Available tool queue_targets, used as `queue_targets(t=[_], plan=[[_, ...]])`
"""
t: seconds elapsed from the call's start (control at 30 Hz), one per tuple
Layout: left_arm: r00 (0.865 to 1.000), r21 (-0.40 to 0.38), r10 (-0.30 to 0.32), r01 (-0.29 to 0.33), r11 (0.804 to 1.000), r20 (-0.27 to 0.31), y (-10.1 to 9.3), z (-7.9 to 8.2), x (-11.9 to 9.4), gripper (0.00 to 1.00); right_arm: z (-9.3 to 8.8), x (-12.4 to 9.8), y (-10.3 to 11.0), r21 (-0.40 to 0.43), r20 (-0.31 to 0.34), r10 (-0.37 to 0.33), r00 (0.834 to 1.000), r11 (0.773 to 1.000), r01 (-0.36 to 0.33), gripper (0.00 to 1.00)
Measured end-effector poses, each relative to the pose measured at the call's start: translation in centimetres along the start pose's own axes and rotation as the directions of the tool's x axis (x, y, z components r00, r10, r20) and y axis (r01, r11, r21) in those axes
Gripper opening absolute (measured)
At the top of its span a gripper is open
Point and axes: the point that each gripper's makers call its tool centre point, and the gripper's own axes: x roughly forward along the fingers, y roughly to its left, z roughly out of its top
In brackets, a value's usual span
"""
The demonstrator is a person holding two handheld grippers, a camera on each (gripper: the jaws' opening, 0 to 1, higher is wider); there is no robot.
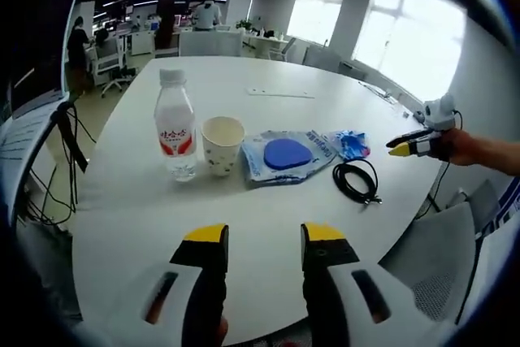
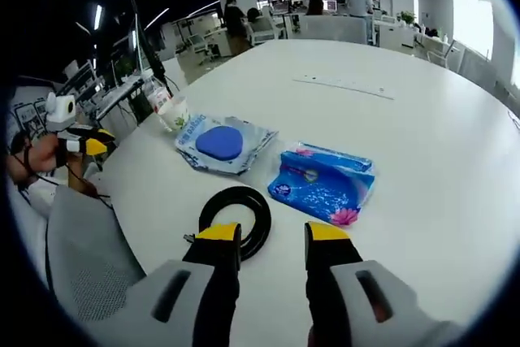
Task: Arrange the tabletop items into an orderly group along one side of the table until the central work area is clear of visible clutter.
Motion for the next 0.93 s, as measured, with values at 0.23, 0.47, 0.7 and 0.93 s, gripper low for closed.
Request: queue_targets(t=[0.23, 0.47, 0.7, 0.93], plan=[[1.000, 0.018, -0.005, 0.005, 1.000, -0.003, -0.2, -0.5, -0.2, 0.35, 0.4, -0.4, 2.8, -0.051, 0.008, 0.047, 0.999, 0.998, -0.047, 0.34], [1.000, 0.051, -0.021, 0.022, 0.998, -0.007, -1.2, -1.2, -0.2, 0.35, -0.1, -0.2, 6.6, -0.142, -0.011, 0.097, 0.995, 0.985, -0.097, 0.38], [0.999, 0.056, -0.042, 0.041, 0.998, 0.007, -1.5, -0.9, -0.3, 0.36, 0.2, 0.0, 8.8, -0.125, 0.002, 0.128, 0.992, 0.984, -0.127, 0.42], [0.998, 0.061, -0.053, 0.052, 0.997, 0.015, -1.4, -0.9, -0.4, 0.37, 0.2, -0.1, 9.7, -0.107, 0.008, 0.135, 0.991, 0.985, -0.134, 0.44]])
